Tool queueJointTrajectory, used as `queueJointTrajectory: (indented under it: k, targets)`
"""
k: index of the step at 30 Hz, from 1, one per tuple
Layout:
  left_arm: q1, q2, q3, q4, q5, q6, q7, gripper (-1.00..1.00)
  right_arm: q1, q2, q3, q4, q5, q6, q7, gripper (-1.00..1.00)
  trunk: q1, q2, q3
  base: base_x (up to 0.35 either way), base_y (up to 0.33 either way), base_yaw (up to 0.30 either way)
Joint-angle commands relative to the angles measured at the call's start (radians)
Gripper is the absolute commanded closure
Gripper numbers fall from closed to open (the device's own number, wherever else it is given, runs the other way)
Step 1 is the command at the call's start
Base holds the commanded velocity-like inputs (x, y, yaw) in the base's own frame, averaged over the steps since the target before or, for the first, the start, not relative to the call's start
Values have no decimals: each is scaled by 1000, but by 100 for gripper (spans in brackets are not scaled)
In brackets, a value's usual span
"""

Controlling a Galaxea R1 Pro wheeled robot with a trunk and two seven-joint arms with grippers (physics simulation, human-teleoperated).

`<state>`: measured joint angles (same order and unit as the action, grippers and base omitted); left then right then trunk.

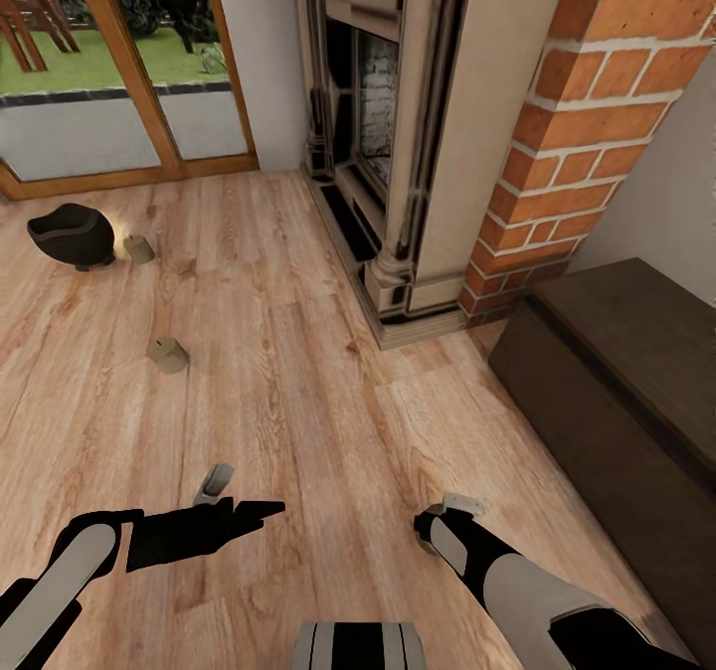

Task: Place each of the two pumpkins and all three candles from the living room inside a cabinet in the living room (use any cabinet), then make sure every cabinet is closed, and position the cauldron so it is next to a table in the living room.

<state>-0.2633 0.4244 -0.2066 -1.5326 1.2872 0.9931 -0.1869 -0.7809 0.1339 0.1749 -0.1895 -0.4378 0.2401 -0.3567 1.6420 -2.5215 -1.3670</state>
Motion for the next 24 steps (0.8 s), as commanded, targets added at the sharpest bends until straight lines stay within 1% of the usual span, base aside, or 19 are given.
queueJointTrajectory:
  k: [1, 3, 6, 9, 12, 15, 16, 18, 20, 21, 23, 24]
  targets:
    - [-1, 1, 0, 0, -9, 1, -9, -100, 0, 0, 8, -3, -7, 7, -5, 100, -1, 0, 3, 0, 0, 0]
    - [-1, 2, 2, 0, -10, 1, -9, -100, 0, 0, 8, -4, -7, 7, 3, 100, -1, 0, 11, 0, 0, 0]
    - [-1, 7, 8, 0, -18, 0, -7, -100, 0, -2, 8, -13, -7, 10, 39, 100, -3, 1, 23, 0, 0, 0]
    - [-1, 13, 15, 3, -26, -2, -1, -100, 0, -2, 8, -17, -6, 18, 55, 100, -3, 1, 23, 0, 0, 0]
    - [-1, 17, 45, 9, -30, -2, 1, -100, 0, -2, 10, -19, -6, 34, 59, 100, -3, 1, 23, 0, 0, 0]
    - [-1, 22, 82, 11, -45, -1, 2, -100, 1, -2, 27, -34, -6, 79, 64, 100, -3, 1, 23, 0, 0, 0]
    - [-1, 28, 94, 12, -48, -1, 2, -100, 1, -2, 30, -52, -7, 92, 64, 100, -3, 1, 23, 0, 0, 0]
    - [-1, 44, 114, 12, -52, -1, 2, -100, 1, -3, 34, -101, -8, 124, 65, 100, -4, 2, 30, 0, 0, 0]
    - [-1, 60, 126, 15, -54, -2, 3, -100, 3, -2, 36, -157, -8, 159, 65, 100, -5, 2, 38, 0, 0, 0]
    - [-1, 71, 137, 25, -60, -2, 4, -100, 7, -2, 36, -200, -9, 181, 65, 100, -5, 2, 42, 0, 0, 0]
    - [-1, 80, 149, 38, -76, -2, 4, -100, 12, -2, 37, -234, -10, 195, 65, 100, -6, 3, 50, 0, 0, 0]
    - [-1, 85, 160, 44, -94, -2, 4, -100, 15, -1, 37, -248, -10, 200, 66, 100, -6, 3, 54, 0, 0, 0]
